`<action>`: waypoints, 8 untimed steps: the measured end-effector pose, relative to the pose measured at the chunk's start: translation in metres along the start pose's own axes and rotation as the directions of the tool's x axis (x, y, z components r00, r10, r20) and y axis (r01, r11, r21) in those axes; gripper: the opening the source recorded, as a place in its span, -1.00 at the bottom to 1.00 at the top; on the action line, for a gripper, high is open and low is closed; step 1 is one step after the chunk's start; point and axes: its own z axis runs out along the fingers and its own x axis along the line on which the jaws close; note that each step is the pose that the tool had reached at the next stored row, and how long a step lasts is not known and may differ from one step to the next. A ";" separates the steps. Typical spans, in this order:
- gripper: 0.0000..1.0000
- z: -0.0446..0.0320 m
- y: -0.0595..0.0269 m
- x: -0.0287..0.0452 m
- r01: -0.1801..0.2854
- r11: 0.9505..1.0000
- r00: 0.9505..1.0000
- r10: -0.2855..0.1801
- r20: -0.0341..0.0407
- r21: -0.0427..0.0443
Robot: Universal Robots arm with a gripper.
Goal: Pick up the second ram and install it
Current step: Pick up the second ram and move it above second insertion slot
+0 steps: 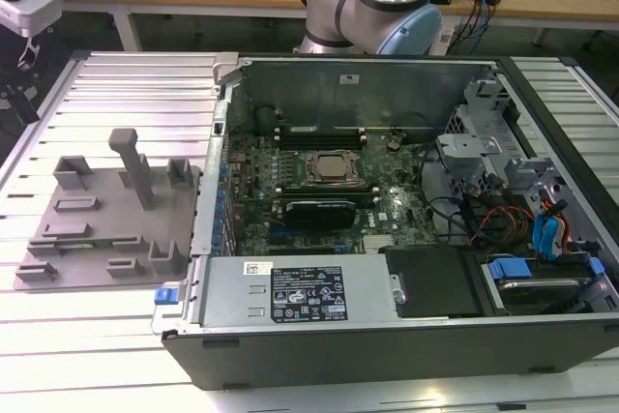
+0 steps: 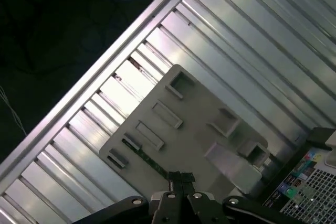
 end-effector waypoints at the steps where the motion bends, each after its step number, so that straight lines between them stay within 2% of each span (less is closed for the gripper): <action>1: -0.84 0.0000 0.0000 0.0000 0.010 1.000 1.000 -0.010 0.000 0.000; 3: -0.84 0.0000 0.0000 0.0000 0.056 0.998 0.998 -0.056 -0.002 -0.001; 5: -0.84 0.0000 0.0000 0.0000 0.117 0.993 0.993 -0.117 -0.005 -0.002; 8: -0.84 0.0000 0.0000 0.0000 0.163 0.987 0.987 -0.163 -0.007 -0.003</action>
